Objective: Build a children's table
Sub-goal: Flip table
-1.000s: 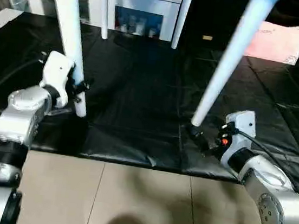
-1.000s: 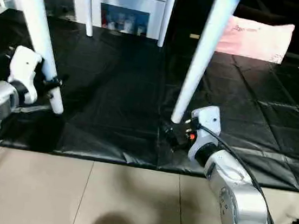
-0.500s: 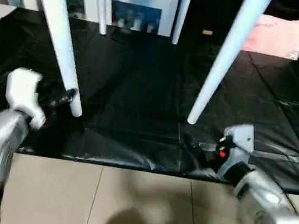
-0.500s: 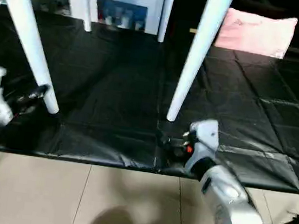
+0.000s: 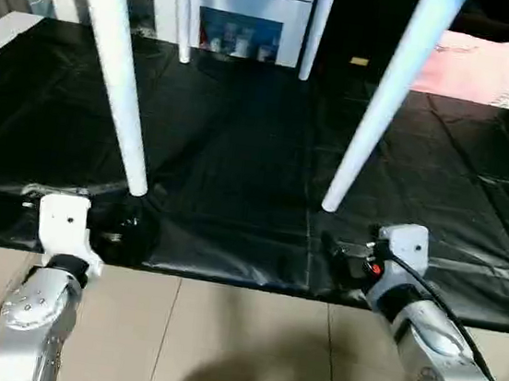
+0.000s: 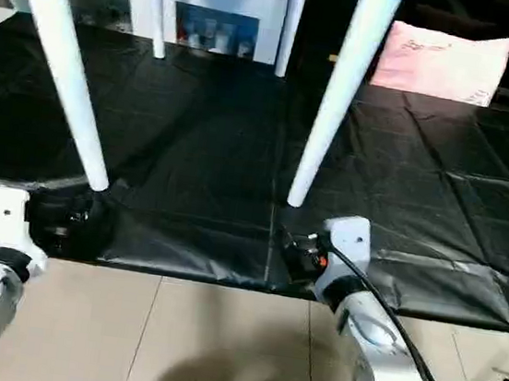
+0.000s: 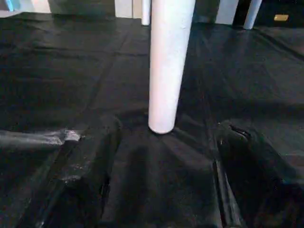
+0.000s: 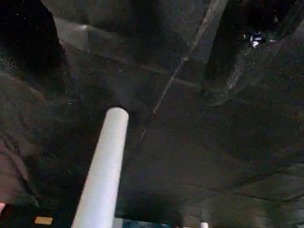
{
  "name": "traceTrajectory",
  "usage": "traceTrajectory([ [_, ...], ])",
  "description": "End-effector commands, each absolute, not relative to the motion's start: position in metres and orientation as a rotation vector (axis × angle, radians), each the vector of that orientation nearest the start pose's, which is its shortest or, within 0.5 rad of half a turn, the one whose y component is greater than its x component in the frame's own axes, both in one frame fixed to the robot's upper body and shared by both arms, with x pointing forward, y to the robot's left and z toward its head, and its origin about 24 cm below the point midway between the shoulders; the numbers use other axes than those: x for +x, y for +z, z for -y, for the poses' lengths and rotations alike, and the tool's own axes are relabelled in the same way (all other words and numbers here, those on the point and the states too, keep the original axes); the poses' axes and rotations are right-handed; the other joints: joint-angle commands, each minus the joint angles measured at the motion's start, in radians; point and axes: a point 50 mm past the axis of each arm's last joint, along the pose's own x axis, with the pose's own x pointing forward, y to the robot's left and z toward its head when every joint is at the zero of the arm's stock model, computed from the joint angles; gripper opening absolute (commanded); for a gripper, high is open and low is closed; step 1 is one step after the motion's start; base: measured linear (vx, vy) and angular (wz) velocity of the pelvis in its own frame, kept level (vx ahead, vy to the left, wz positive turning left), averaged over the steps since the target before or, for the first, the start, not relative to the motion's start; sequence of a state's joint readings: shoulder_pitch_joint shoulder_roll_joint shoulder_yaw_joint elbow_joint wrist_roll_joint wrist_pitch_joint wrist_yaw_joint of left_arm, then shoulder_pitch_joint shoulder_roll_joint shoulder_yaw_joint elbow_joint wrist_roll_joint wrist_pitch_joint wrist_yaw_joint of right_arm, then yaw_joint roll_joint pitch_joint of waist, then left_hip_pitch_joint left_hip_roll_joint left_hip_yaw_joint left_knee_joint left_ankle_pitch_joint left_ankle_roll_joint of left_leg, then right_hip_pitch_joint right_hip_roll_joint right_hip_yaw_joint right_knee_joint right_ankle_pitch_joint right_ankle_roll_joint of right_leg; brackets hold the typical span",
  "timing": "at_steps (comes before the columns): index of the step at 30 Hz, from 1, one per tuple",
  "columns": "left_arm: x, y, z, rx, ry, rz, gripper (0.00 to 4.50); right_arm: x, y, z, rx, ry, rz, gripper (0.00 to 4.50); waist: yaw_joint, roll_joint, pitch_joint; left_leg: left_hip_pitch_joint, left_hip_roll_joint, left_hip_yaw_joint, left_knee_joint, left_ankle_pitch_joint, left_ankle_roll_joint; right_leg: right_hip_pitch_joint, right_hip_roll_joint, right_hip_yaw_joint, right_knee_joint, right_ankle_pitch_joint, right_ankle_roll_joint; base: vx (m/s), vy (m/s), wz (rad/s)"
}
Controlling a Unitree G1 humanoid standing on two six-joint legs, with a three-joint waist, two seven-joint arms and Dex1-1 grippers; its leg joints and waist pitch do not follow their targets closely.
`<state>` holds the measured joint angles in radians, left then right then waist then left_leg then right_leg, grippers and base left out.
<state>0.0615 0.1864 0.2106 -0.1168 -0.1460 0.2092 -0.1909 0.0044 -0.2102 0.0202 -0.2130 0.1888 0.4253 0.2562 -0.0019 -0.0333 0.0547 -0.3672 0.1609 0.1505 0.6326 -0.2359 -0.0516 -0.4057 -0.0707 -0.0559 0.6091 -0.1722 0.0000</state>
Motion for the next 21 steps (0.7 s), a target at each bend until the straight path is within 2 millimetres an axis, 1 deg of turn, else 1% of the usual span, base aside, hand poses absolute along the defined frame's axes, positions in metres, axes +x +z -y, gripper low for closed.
traceTrajectory([
  [1,0.2389,0.0568,-0.2243,0.037,0.014,-0.08,3.59,0.2483,0.0535,0.1638,-0.013,0.301,-0.227,4.5,-0.002,0.013,-0.042,-0.001,0.055,-0.03,-0.105,-0.352,-0.026,0.025,-0.064,0.048,-0.107,-0.527,-0.054,0.0,0.0,0.0],
  [4,0.2389,0.0568,-0.2243,0.037,0.014,-0.08,3.59,0.2483,0.0535,0.1638,-0.013,0.301,-0.227,4.5,-0.003,0.015,-0.045,-0.002,0.058,-0.029,-0.106,-0.326,-0.023,0.028,-0.062,0.049,-0.099,-0.443,-0.081,0.0,0.0,0.0],
  [5,0.2389,0.0568,-0.2243,0.037,0.014,-0.08,3.59,0.2483,0.0535,0.1638,-0.013,0.301,-0.227,4.5,-0.003,0.016,-0.046,-0.004,0.059,-0.028,-0.106,-0.309,-0.022,0.031,-0.062,0.05,-0.094,-0.399,-0.095,0.0,0.0,0.0],
  [6,0.2389,0.0568,-0.2243,0.037,0.014,-0.08,3.59,0.2483,0.0535,0.1638,-0.013,0.301,-0.227,4.5,-0.003,0.016,-0.048,-0.004,0.06,-0.026,-0.106,-0.282,-0.018,0.034,-0.061,0.051,-0.087,-0.333,-0.118,0.0,0.0,0.0],
  [8,0.2389,0.0568,-0.2243,0.037,0.014,-0.08,3.59,0.2483,0.0535,0.1638,-0.013,0.301,-0.227,4.5,-0.001,0.017,-0.049,-0.004,0.06,-0.023,-0.105,-0.256,-0.013,0.038,-0.061,0.052,-0.082,-0.276,-0.14,0.0,0.0,0.0],
  [12,0.2389,0.0568,-0.2243,0.037,0.014,-0.08,3.59,0.2483,0.0535,0.1638,-0.013,0.301,-0.227,4.5,0.001,0.019,-0.052,-0.003,0.061,-0.019,-0.102,-0.209,-0.001,0.045,-0.061,0.053,-0.073,-0.194,-0.172,0.0,0.0,0.0],
  [14,0.2389,0.0568,-0.2243,0.037,0.014,-0.08,3.59,0.2483,0.0535,0.1638,-0.013,0.301,-0.227,4.5,0.003,0.019,-0.052,-0.001,0.061,-0.018,-0.102,-0.198,0.004,0.045,-0.062,0.053,-0.072,-0.178,-0.182,0.0,0.0,0.0],
  [15,0.2389,0.0568,-0.2243,0.037,0.014,-0.08,3.59,0.2483,0.0535,0.1638,-0.013,0.301,-0.227,4.5,0.004,0.019,-0.05,-0.001,0.062,-0.017,-0.103,-0.208,0.005,0.046,-0.062,0.053,-0.074,-0.197,-0.181,0.0,0.0,0.0],
  [16,0.2389,0.0568,-0.2243,0.037,0.014,-0.08,3.59,0.2483,0.0535,0.1638,-0.013,0.301,-0.227,4.5,0.004,0.019,-0.05,-0.001,0.062,-0.017,-0.103,-0.208,0.005,0.046,-0.062,0.053,-0.074,-0.197,-0.181,0.0,0.0,0.0],
  [19,0.2389,0.0568,-0.2243,0.037,0.014,-0.08,3.59,0.2483,0.0535,0.1638,-0.013,0.301,-0.227,4.5,0.004,0.018,-0.047,0.002,0.062,-0.018,-0.105,-0.252,-0.007,0.043,-0.062,0.053,-0.081,-0.276,-0.162,0.0,0.0,0.0],
  [21,0.2389,0.0568,-0.2243,0.037,0.014,-0.08,3.59,0.2483,0.0535,0.1638,-0.013,0.301,-0.227,4.5,0.004,0.018,-0.046,0.003,0.061,-0.018,-0.106,-0.267,-0.012,0.041,-0.062,0.053,-0.084,-0.3,-0.151,0.0,0.0,0.0],
])
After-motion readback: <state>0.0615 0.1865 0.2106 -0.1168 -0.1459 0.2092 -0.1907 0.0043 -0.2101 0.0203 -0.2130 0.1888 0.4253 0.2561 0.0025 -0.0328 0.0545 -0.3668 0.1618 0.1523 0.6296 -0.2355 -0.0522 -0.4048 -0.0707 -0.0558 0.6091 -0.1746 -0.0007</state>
